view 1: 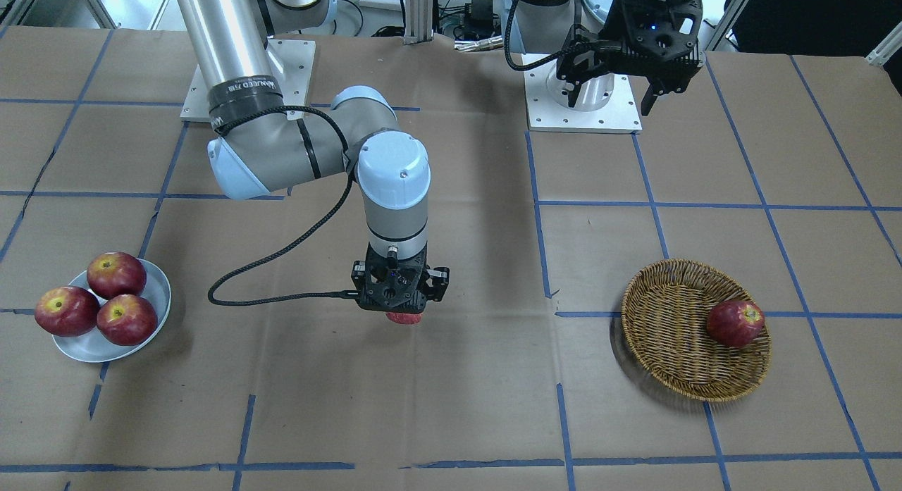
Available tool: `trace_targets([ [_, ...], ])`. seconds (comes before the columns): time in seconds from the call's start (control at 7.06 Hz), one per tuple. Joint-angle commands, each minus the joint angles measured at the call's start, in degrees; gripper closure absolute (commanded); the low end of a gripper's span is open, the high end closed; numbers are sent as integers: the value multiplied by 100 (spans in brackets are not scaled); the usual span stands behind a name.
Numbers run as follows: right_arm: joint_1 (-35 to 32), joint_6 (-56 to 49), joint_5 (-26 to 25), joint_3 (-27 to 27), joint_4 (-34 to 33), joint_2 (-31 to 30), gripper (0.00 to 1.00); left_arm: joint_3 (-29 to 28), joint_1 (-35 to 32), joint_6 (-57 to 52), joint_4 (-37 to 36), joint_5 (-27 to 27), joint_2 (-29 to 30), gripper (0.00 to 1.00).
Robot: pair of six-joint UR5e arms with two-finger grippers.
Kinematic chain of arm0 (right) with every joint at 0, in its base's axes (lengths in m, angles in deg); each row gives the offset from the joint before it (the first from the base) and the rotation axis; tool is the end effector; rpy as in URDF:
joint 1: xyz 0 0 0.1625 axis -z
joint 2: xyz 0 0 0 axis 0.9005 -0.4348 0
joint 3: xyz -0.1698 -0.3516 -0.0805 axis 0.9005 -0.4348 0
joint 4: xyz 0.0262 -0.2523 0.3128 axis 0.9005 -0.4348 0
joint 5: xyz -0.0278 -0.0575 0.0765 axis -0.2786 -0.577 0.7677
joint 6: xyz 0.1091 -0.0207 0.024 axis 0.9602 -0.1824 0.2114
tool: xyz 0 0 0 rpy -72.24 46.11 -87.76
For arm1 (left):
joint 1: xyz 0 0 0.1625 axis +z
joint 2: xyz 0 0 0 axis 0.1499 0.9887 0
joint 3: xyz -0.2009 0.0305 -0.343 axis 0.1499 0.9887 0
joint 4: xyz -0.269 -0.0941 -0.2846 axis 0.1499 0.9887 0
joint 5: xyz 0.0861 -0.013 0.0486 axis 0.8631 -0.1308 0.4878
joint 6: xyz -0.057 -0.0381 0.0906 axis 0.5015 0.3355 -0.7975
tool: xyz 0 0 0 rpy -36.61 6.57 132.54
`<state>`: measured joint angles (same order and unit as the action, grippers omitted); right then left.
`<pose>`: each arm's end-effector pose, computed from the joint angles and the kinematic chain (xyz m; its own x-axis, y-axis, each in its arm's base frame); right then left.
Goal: Transfer apple from basket to plate
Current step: 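Carry the apple with the right gripper over the white plate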
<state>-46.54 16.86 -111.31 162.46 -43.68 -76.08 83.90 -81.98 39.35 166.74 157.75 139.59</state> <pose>0.3376 -0.5259 0.2268 -0.9952 0.0941 -0.0253 0.0966 0.9865 -0.1321 -0.1341 -0.4072 0.4731 -0.9892 0.1439 -0.0280 0.1433 0.9894 0.0220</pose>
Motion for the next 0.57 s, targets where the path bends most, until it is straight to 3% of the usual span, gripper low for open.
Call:
trace_targets([
  [0.0,796,-962,11,12,1026,-944,40,0,-2,0,2,0,0,1],
  [0.28,2175,-2779,11,38,2012,-1632,40,0,-2,0,2,0,0,1],
  [0.42,2835,-3684,3,47,2051,-1695,40,0,-2,0,2,0,0,1],
])
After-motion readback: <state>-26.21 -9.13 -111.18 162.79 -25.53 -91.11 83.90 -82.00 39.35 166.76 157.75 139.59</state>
